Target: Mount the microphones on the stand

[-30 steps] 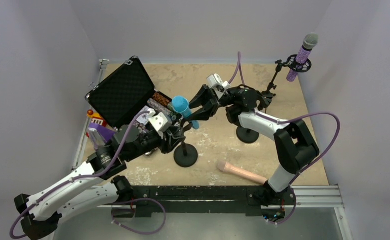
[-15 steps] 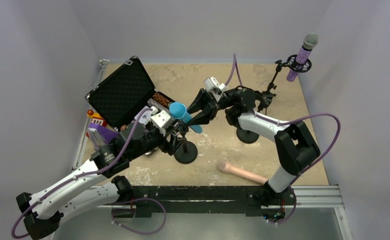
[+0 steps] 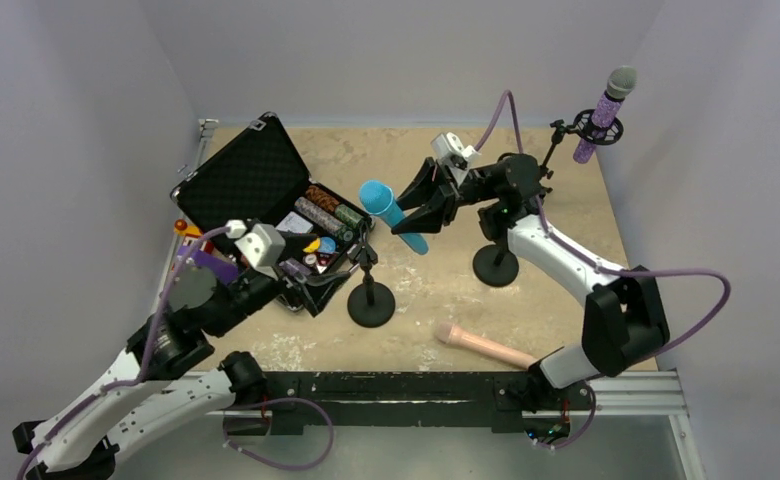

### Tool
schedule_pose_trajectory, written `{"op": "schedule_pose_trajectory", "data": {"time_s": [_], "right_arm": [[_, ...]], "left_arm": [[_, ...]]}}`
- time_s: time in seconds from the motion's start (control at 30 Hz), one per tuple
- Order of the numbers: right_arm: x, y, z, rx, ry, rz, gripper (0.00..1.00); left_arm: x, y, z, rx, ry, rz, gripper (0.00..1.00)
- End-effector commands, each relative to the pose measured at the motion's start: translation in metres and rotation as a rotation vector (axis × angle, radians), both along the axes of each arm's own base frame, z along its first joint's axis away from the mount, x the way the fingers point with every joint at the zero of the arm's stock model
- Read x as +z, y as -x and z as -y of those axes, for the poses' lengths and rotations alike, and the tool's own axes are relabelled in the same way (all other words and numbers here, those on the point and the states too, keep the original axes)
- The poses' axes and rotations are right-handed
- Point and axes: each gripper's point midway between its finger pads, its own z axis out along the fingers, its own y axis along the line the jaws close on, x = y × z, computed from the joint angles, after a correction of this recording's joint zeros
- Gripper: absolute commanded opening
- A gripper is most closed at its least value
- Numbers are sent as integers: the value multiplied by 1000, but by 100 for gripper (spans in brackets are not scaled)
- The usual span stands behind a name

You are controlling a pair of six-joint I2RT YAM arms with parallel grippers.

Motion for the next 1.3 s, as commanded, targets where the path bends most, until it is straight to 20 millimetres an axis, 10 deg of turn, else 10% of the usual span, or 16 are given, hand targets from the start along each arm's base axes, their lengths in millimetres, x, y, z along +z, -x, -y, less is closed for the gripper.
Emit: {"op": "schedule_pose_trajectory", "data": {"time_s": [0.0, 0.33, 0.63, 0.77, 0.83, 0.9, 1.1, 1.27], "right_arm": [[22, 11, 7, -8, 13, 65, 0], [36, 20, 13, -22, 52, 38, 0], [31, 28, 12, 6, 71, 14, 0], [31, 26, 11, -3, 76, 4, 0], [31, 26, 11, -4, 81, -5, 0], [30, 23, 10, -16, 91, -27, 16], [13, 19, 9, -6, 127, -27, 71], [-5, 12, 8, -18, 188, 1, 77]], "left_arm": [[80, 1, -2, 4, 192, 105, 99], [127, -26, 60, -86, 294, 112, 99], [130, -52, 84, -55, 324, 135, 83], [132, -61, 83, -14, 355, 142, 58], [131, -63, 83, -4, 357, 143, 19], [133, -61, 80, -4, 360, 149, 0], [148, -50, 79, -51, 312, 204, 0], [165, -46, 84, -98, 231, 250, 0]]}}
